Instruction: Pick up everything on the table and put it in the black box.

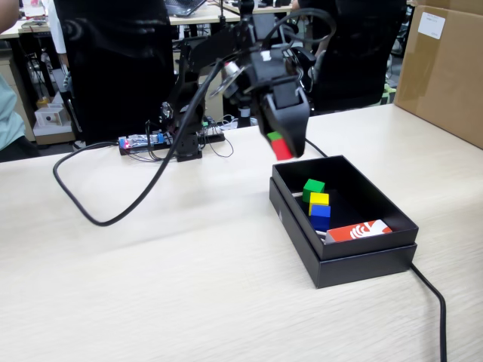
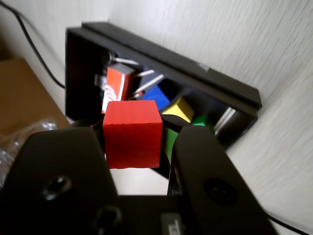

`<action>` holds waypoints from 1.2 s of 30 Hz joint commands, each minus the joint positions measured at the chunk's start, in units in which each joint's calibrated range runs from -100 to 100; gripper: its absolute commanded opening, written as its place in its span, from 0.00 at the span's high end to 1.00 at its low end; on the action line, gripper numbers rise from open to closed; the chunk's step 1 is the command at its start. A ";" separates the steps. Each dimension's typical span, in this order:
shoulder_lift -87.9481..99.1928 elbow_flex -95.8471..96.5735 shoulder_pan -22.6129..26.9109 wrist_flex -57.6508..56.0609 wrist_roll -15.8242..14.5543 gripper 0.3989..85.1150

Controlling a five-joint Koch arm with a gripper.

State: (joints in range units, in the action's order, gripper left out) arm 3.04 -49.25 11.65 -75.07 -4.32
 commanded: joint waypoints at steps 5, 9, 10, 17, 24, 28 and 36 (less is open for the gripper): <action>-3.90 1.20 5.47 -0.22 -0.93 0.95; -11.59 3.37 6.20 -0.22 -1.12 0.84; -13.08 3.46 6.20 -0.22 -1.27 0.84; -17.90 3.55 5.76 -0.22 -1.66 0.55; -8.84 3.37 4.93 -0.14 -1.51 0.44; 4.13 4.28 3.96 -0.05 -0.93 0.44; 35.45 12.80 -2.69 0.38 1.03 0.44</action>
State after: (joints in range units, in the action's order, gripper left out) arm 25.83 -38.20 11.75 -75.22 -5.30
